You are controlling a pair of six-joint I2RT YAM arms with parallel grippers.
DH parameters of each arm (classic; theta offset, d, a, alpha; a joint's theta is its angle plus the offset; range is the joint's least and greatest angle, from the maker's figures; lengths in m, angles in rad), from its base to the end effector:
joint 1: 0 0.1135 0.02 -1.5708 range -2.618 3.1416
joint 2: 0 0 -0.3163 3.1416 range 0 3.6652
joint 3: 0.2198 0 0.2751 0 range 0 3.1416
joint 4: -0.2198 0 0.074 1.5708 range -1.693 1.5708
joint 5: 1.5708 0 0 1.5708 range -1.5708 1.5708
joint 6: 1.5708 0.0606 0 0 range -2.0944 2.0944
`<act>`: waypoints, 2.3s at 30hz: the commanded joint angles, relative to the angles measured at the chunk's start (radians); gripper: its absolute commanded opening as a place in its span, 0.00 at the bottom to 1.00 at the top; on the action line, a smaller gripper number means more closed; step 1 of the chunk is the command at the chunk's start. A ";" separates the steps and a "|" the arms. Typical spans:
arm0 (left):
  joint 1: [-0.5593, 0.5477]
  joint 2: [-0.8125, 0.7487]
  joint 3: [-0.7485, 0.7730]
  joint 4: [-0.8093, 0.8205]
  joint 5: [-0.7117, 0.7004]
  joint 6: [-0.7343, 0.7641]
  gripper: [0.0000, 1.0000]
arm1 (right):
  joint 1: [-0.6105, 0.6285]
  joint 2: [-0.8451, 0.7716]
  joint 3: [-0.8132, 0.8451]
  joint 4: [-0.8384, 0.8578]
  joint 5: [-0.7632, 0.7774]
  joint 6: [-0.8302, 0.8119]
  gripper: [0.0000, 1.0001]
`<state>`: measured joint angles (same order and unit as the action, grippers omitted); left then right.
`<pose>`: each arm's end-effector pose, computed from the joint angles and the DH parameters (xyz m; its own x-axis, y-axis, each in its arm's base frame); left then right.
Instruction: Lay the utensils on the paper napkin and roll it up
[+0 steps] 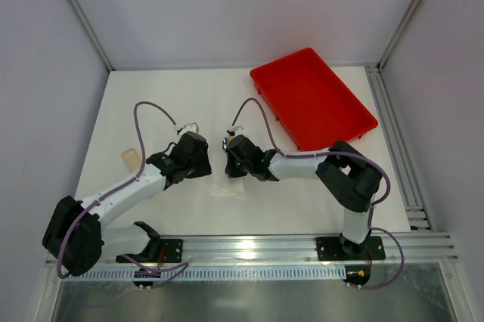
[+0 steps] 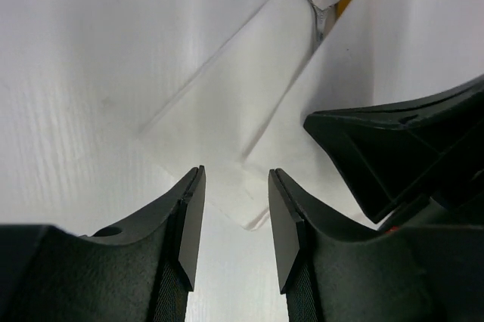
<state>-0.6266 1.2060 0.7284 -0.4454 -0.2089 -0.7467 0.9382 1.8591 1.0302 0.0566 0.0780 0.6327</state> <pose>0.2128 -0.1385 0.2326 -0.7949 -0.2449 -0.5552 -0.0921 0.9530 -0.2885 0.2591 0.3455 0.1656 -0.7886 -0.0786 -0.6098 -0.3778 0.8444 0.3797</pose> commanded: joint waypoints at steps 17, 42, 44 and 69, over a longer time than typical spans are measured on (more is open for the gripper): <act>0.097 0.116 -0.076 0.049 0.028 -0.002 0.47 | 0.011 0.012 -0.019 -0.020 0.049 -0.013 0.04; 0.096 -0.043 -0.234 0.315 0.290 -0.149 0.42 | 0.011 0.005 -0.033 -0.012 0.049 -0.001 0.04; 0.096 -0.072 -0.260 0.368 0.298 -0.169 0.42 | 0.011 0.005 -0.039 -0.005 0.049 0.001 0.04; 0.067 -0.126 -0.377 0.441 0.233 -0.253 0.44 | 0.011 -0.008 -0.053 0.003 0.045 0.010 0.04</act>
<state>-0.5472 1.0981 0.3611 -0.0494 0.0528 -0.9806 0.9436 1.8572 1.0050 0.1047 0.0944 0.6479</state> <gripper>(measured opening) 0.439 0.039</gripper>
